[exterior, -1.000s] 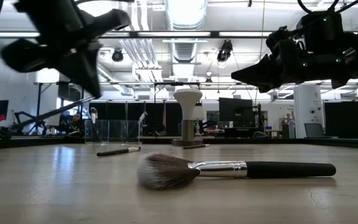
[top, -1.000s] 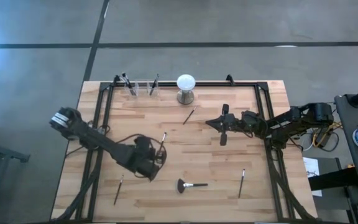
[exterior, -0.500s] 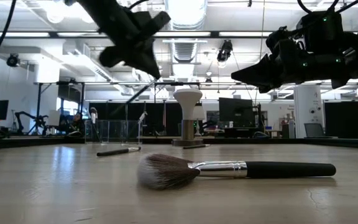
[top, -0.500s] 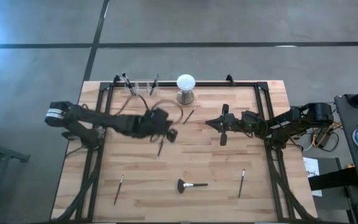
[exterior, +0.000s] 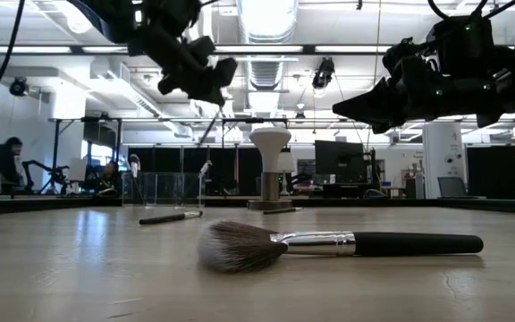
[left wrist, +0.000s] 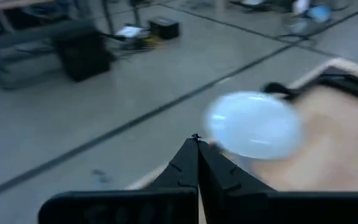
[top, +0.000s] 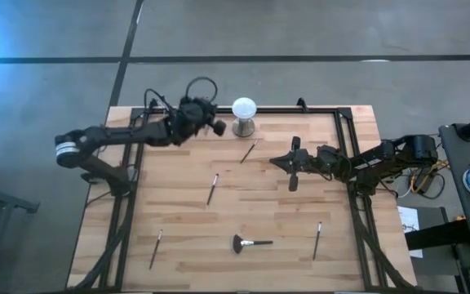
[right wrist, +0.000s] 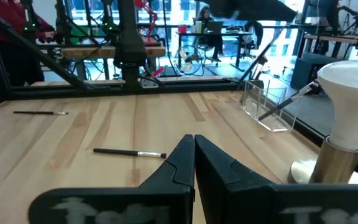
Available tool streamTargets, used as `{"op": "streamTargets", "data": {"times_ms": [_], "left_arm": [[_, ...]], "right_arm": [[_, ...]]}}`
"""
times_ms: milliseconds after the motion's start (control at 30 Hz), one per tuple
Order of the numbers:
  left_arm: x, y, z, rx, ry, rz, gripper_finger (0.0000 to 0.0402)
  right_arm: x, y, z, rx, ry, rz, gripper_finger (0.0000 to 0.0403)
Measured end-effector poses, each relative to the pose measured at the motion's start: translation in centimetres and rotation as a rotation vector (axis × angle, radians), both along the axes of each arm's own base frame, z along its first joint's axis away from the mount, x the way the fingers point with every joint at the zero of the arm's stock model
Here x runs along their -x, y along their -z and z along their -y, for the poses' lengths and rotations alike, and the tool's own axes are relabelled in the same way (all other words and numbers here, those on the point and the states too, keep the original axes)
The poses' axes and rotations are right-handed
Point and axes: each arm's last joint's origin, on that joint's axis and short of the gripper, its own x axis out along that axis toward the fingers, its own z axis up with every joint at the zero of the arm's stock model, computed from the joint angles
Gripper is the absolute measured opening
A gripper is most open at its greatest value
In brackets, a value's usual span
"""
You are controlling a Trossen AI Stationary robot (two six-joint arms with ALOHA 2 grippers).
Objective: Put items in baskets/containers
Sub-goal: Put the lash brush into the right section of the transparent organizer
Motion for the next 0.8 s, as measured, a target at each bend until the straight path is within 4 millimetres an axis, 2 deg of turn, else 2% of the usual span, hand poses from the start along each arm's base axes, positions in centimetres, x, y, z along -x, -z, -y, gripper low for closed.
{"op": "streamTargets", "data": {"times_ms": [200,400,567,800], "left_arm": [[1.7,-0.8,-3.8,-0.094,-0.056,-0.001,0.0000],[3.2,-0.4,-6.6,-0.144,-0.095,0.031,0.0000],[3.6,1.8,-7.9,-0.169,-0.071,0.070,0.0000],[3.7,5.2,-8.2,-0.164,-0.071,0.047,0.0000]], "right_arm": [[0.0,0.0,0.0,0.003,0.000,0.000,0.0008],[0.0,0.0,0.0,0.003,0.000,0.000,0.0009],[0.0,0.0,0.0,0.004,0.000,-0.001,0.0009],[0.0,0.0,0.0,0.007,-0.001,-0.001,0.0009]]}}
